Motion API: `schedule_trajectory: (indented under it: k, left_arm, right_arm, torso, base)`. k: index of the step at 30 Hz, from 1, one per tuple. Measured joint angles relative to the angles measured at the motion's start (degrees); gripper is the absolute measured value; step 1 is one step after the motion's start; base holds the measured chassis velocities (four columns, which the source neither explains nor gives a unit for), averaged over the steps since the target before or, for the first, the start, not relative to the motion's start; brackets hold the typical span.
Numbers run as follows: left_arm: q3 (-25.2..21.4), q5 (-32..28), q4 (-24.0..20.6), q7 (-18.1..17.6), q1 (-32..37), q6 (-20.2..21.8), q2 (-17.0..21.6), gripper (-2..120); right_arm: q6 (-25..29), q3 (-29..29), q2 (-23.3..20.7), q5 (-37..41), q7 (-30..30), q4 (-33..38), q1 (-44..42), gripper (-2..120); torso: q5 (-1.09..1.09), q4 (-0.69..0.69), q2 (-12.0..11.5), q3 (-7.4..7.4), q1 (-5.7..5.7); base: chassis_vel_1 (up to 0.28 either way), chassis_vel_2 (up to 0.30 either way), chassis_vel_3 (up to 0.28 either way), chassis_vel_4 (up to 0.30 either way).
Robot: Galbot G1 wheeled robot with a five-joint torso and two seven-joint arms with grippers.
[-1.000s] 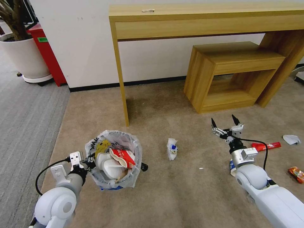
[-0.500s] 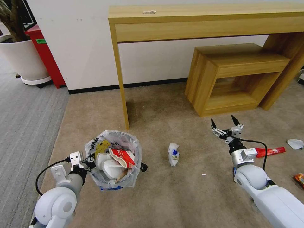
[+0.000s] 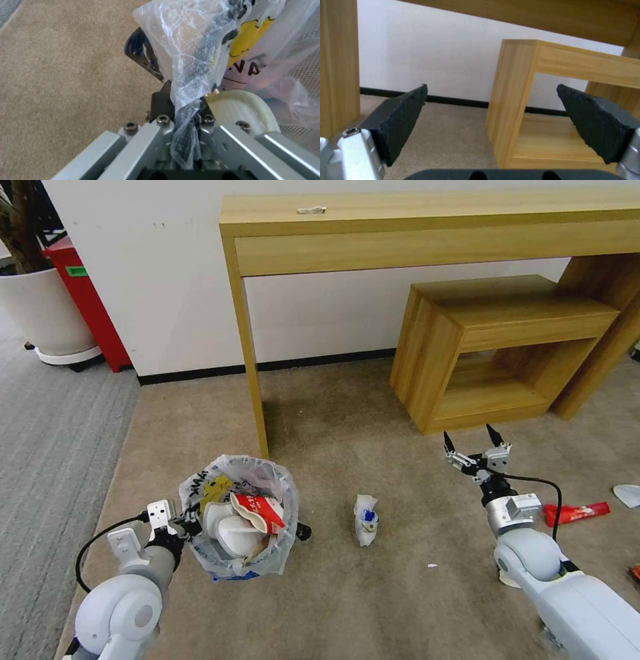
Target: Pick up the trash bin and place the garbage on the floor into it.
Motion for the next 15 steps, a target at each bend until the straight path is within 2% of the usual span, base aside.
schedule_trajectory:
  k: [6,15]
  left_arm:
    - [0.0,0.1,0.1,0.0,0.0,-0.1,0.0,0]
    - [0.0,0.1,0.5,0.0,-0.1,-0.1,0.2,0]
  right_arm:
    - [0.2,-0.1,-0.2,1.0,-0.5,0.2,0.1,99]
    - [-0.5,-2.1,-1.7,6.9,-3.0,0.8,1.7,100]
  torso:
    - [0.00,0.00,0.0,0.00,0.00]
    - [0.00,0.00,0.0,0.00,0.00]
  base:
    - [-0.009,0.011,0.007,-0.010]
    - [0.000,0.000,0.000,0.000]
